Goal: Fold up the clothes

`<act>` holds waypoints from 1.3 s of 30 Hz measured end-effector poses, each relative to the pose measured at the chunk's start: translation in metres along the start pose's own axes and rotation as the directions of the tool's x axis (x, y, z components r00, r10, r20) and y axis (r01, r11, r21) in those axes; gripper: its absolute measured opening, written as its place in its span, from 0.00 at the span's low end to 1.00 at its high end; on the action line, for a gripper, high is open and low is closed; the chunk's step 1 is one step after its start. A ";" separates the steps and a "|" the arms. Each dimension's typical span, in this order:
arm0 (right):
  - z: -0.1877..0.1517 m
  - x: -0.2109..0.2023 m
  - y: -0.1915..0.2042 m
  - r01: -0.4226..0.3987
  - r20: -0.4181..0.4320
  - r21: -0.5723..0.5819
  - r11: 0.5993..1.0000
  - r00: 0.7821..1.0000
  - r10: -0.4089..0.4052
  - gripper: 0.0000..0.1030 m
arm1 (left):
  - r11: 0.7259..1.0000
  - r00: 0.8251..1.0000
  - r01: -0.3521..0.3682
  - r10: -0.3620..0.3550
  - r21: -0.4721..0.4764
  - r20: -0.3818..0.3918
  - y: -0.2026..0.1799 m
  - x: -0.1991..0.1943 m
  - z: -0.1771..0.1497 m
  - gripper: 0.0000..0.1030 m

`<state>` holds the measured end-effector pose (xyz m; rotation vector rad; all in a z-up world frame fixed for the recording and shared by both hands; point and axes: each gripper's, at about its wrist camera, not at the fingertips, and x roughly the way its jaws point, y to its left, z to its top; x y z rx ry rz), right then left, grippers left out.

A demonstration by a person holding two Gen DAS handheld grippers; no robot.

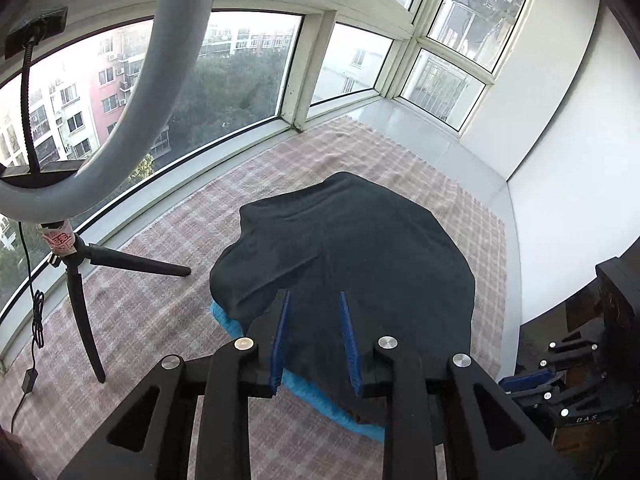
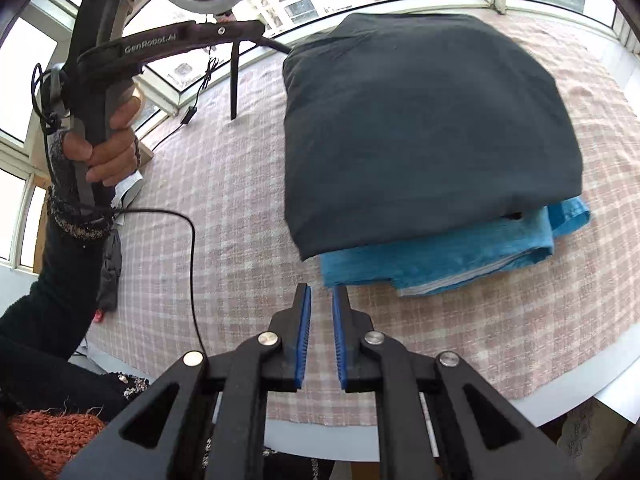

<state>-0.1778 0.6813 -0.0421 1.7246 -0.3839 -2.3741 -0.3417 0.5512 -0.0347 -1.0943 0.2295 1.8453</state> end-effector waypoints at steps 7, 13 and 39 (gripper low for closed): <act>0.081 0.018 -0.088 0.149 0.212 0.111 0.983 0.963 -0.170 0.47 | 0.989 0.989 -0.093 0.078 -0.115 -0.128 0.024 0.076 -0.031 0.24; 0.076 0.040 -0.108 0.119 0.112 0.059 0.991 0.986 -0.125 0.46 | 0.976 0.993 -0.094 0.078 -0.198 -0.087 0.046 0.044 -0.040 0.24; -0.078 -0.013 -0.360 0.286 0.081 0.667 0.688 0.891 -0.448 0.46 | 0.872 0.936 -0.348 0.306 -0.343 -0.173 0.056 -0.066 -0.206 0.33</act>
